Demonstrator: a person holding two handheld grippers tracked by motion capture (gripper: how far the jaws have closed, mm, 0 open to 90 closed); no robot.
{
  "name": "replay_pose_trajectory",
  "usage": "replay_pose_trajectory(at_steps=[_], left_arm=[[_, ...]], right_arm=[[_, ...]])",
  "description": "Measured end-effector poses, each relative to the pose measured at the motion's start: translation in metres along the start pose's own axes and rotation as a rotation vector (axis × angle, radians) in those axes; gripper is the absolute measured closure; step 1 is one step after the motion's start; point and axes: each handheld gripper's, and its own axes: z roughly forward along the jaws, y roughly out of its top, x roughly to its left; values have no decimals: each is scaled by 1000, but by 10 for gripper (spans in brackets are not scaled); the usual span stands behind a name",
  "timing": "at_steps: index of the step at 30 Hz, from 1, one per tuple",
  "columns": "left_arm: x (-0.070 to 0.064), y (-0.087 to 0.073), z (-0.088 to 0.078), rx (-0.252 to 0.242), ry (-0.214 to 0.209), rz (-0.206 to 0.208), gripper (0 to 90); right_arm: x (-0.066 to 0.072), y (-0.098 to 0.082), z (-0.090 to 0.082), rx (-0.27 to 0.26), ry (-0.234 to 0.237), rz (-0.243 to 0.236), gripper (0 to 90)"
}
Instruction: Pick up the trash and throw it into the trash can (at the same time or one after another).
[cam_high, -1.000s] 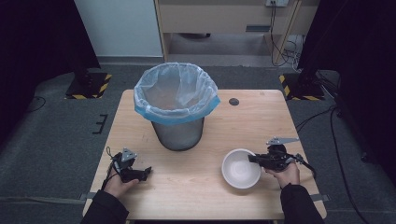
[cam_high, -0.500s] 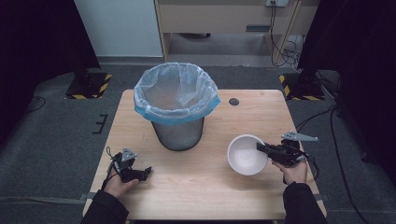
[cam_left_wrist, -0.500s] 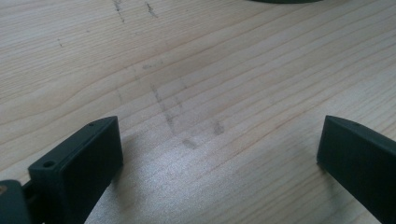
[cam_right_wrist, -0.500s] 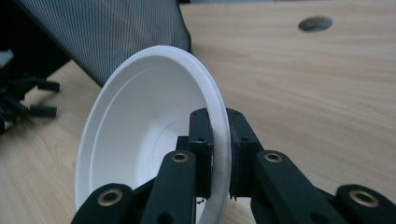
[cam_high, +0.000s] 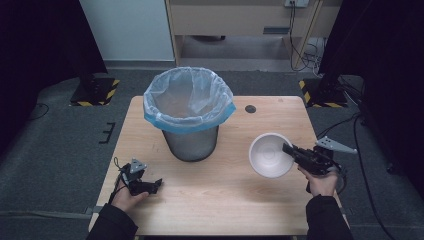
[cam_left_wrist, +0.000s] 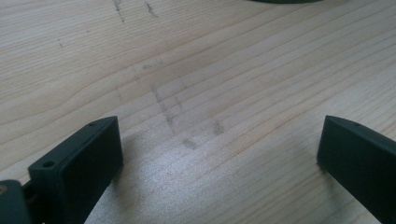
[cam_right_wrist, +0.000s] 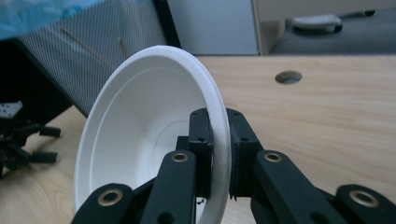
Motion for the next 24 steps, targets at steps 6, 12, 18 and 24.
replay_pose_trajectory(at_steps=[6, 12, 18, 24], left_arm=[[0, 0, 0, 0, 0, 0, 0], [0, 0, 0, 0, 0, 0, 0], [0, 0, 0, 0, 0, 0, 0], [0, 0, 0, 0, 0, 0, 0]], right_arm=[[1, 11, -11, -89, -13, 11, 829], [3, 20, -19, -147, -19, 11, 829], [3, 33, -25, -203, -26, 22, 829], [8, 52, -29, -260, -26, 17, 829]])
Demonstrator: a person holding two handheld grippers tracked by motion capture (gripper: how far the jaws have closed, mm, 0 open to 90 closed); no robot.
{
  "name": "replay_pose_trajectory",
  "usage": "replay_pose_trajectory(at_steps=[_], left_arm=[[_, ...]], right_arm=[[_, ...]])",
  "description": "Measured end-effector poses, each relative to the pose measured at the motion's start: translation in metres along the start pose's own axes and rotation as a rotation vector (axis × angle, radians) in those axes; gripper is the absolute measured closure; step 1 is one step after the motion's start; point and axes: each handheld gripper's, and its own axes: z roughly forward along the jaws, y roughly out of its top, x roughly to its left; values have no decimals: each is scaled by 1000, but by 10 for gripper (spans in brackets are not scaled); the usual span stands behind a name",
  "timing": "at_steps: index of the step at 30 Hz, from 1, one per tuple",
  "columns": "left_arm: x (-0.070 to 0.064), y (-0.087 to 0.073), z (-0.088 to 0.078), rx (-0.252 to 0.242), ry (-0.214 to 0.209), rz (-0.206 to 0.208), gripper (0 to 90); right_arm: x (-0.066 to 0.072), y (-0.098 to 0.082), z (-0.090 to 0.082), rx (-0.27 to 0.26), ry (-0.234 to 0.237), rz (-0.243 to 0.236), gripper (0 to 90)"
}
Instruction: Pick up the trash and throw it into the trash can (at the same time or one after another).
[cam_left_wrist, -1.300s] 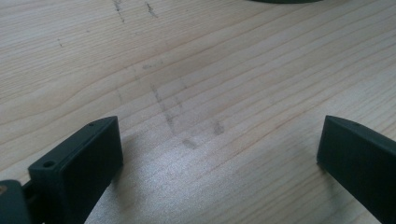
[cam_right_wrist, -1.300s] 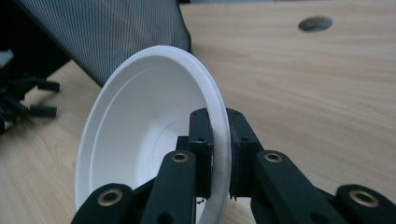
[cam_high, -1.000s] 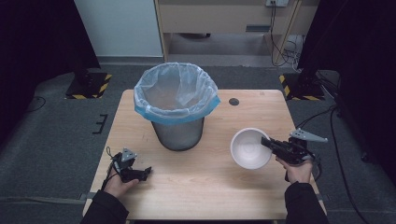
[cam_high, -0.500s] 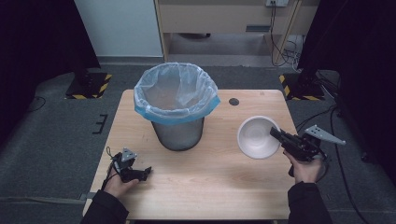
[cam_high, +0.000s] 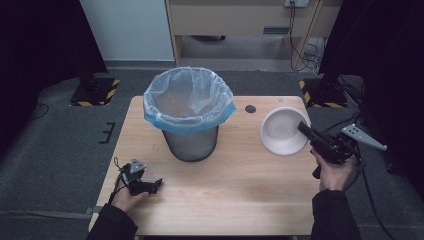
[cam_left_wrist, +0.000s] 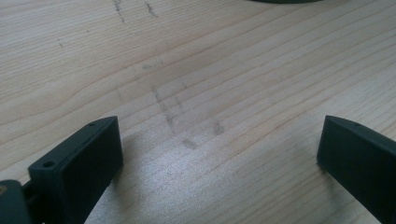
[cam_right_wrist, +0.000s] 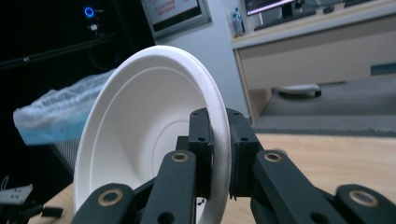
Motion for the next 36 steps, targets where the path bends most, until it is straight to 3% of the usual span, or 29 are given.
replay_pose_trajectory(at_steps=[4, 14, 36], left_arm=[[0, 0, 0, 0, 0, 0, 0], [0, 0, 0, 0, 0, 0, 0], [0, 0, 0, -2, -2, -1, 0]], right_arm=[[13, 27, 5, -57, 17, -22, 829], [39, 62, 33, -105, 35, -51, 829], [104, 86, 116, -89, 80, -133, 830]])
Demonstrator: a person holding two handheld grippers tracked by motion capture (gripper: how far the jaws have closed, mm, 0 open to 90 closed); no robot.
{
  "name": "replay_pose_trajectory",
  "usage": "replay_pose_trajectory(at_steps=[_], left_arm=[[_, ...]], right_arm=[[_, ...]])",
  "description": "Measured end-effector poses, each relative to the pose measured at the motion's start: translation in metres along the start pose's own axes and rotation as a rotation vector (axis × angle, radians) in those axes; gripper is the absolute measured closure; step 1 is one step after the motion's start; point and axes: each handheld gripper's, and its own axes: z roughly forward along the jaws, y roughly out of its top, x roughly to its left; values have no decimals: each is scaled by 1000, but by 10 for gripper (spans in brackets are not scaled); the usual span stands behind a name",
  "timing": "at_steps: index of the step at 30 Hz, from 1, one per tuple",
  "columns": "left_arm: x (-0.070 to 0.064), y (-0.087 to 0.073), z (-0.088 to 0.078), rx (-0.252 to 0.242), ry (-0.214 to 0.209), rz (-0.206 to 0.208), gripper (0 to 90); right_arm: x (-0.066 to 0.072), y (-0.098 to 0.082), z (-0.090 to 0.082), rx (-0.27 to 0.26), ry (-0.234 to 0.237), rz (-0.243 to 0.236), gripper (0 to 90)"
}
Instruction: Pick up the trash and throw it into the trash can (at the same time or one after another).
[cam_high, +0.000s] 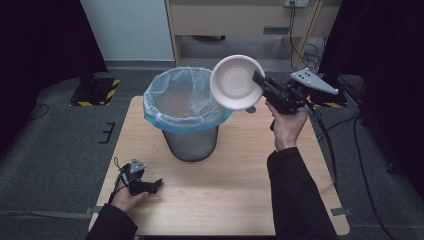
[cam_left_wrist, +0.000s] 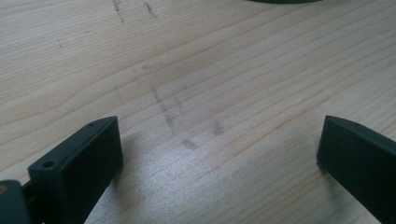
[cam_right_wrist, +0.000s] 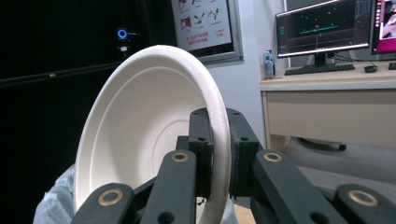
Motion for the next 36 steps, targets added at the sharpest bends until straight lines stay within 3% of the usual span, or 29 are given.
replay_pose_trajectory(at_steps=[11, 17, 24, 29, 32, 36], left_arm=[[0, 0, 0, 1, 0, 3, 0], [0, 0, 0, 1, 0, 3, 0], [0, 0, 0, 1, -2, 4, 0], [0, 0, 0, 0, -2, 3, 0], [0, 0, 0, -1, -2, 2, 0], [0, 0, 0, 0, -2, 3, 0]], right_arm=[[21, 0, 40, 20, -5, -26, 829], [32, -12, 65, 28, -1, -11, 829], [35, -27, 84, 55, -25, -9, 829], [38, -38, 97, 85, -30, -40, 817], [39, -42, 103, 104, 18, -50, 596], [35, -36, 93, 57, 18, -33, 464]])
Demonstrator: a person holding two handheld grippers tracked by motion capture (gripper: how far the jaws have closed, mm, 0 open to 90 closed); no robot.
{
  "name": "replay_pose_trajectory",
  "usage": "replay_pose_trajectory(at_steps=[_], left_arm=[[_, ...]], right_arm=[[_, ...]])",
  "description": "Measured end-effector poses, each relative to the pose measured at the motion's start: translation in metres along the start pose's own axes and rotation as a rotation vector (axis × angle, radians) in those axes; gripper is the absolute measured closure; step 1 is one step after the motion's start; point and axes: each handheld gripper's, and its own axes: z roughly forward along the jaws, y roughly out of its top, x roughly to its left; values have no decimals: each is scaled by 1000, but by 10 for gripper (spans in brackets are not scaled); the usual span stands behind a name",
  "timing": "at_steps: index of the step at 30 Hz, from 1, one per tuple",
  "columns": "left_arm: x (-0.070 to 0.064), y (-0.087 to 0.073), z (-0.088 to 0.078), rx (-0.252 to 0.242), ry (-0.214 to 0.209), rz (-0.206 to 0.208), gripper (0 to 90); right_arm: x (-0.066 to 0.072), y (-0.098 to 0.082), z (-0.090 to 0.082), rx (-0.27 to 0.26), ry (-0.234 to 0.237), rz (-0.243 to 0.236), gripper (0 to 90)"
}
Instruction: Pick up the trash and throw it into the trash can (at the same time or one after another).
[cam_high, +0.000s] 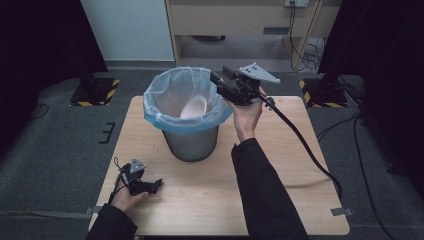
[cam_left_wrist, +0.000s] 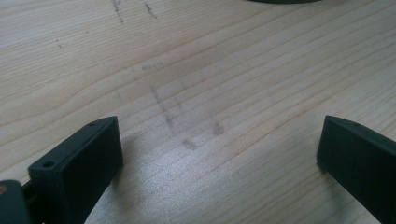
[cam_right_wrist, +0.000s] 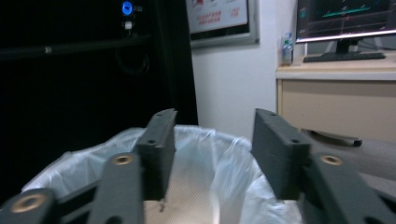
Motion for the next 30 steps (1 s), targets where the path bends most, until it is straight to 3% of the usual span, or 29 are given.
replay_pose_trajectory(at_steps=[4, 6, 9, 14, 15, 16, 23, 30], left_arm=[[0, 0, 0, 1, 0, 1, 0], [0, 0, 0, 1, 1, 2, 0], [0, 0, 0, 3, 1, 3, 0], [0, 0, 0, 3, 1, 3, 0], [0, 0, 0, 3, 1, 3, 0], [0, 0, 0, 2, 1, 3, 0], [0, 0, 0, 2, 1, 2, 0], [0, 0, 0, 3, 2, 1, 0]], right_arm=[[-5, 13, -23, -11, -38, -32, 278], [-10, 11, -38, -22, -35, -13, 222], [-22, -2, -61, 6, -56, 2, 165], [-43, -38, -102, 46, -54, 29, 108], [-43, -38, -102, 46, -54, 29, 108], [-51, -55, -117, 82, -59, 42, 95], [-77, -120, -167, 227, -113, 97, 69], [-104, -172, -197, 401, -175, 132, 44]])
